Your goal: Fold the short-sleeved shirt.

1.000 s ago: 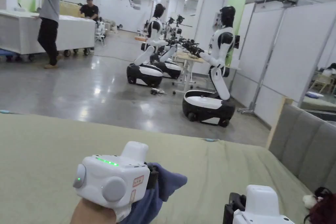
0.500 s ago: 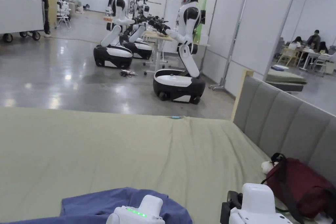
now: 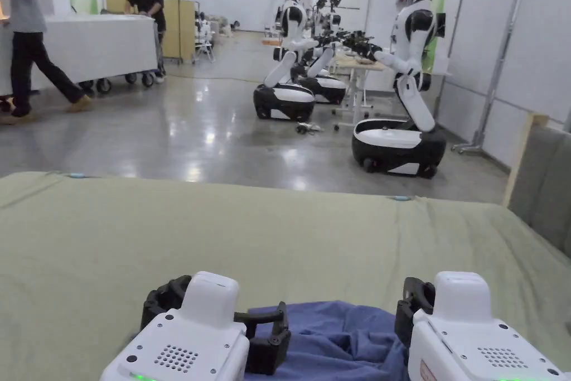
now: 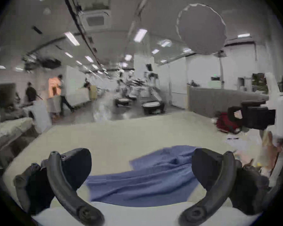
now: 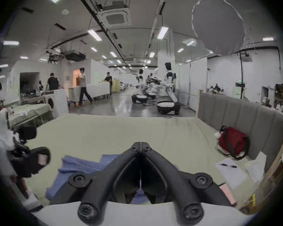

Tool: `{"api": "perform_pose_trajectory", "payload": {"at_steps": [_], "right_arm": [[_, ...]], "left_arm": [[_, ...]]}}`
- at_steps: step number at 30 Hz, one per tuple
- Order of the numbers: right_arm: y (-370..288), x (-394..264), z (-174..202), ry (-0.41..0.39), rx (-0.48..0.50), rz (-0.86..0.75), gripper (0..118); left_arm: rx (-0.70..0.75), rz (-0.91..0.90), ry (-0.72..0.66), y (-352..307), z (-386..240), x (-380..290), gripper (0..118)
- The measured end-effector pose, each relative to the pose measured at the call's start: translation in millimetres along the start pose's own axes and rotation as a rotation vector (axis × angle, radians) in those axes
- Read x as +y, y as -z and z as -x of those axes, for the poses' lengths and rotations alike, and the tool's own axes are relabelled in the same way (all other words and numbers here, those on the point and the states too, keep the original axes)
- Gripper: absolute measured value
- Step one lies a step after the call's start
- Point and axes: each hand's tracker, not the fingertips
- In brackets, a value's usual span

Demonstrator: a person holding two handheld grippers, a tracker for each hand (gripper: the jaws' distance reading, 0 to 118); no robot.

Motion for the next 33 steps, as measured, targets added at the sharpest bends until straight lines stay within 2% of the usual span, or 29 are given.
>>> {"api": "perform_pose_trajectory", "payload": {"at_steps": [2,3,4,5,6,9,12,18,19,20,21,22,25,29,31,32,33], "right_arm": [[3,-1,18,0.009,0.043,0.002,4],[5,-2,27,0.01,0.049,0.008,4],[7,-3,35,0.013,0.057,0.015,4],[8,-3,40,0.013,0.065,0.021,3],[10,-4,45,0.01,0.072,0.021,3],[15,-3,56,-0.003,0.084,0.032,3],[22,-6,58,-0.013,0.083,0.038,3],[30,-8,36,-0.027,0.039,0.049,3],[32,-8,30,-0.028,0.02,0.052,3],[34,-9,24,-0.03,0.005,0.057,3],[37,-9,17,-0.033,-0.011,0.064,3],[37,-8,10,-0.037,-0.03,0.071,3],[44,-12,-8,-0.044,-0.081,0.095,3],[54,-17,-31,0.019,-0.09,0.138,3],[57,-23,-45,0.023,-0.106,0.149,3],[57,-25,-52,0.024,-0.118,0.164,3],[58,-28,-62,0.023,-0.135,0.186,3]], "left_arm": [[0.127,0.006,0.016,-18,33,-10,116],[0.173,0.013,-0.006,-24,54,-15,105],[0.188,0.029,-0.046,-29,75,-20,82],[0.22,0.051,-0.075,-31,91,-24,43],[0.284,0.099,-0.1,-25,108,-28,0],[0.261,0.209,-0.162,-3,153,-38,0],[0.196,0.348,-0.18,47,177,-50,0],[0.076,0.611,-0.128,162,178,-90,0],[0.085,0.638,-0.114,180,171,-98,17],[0.111,0.643,-0.098,194,169,-102,44],[0.133,0.643,-0.079,208,167,-106,93],[0.13,0.653,-0.076,223,166,-110,110],[0.112,0.733,-0.052,252,155,-123,108],[0.118,0.871,0.077,276,142,-148,106],[0.104,0.866,0.165,271,134,-158,105],[0.113,0.843,0.118,267,133,-153,101],[0.075,0.846,0.069,263,130,-147,85]]}}
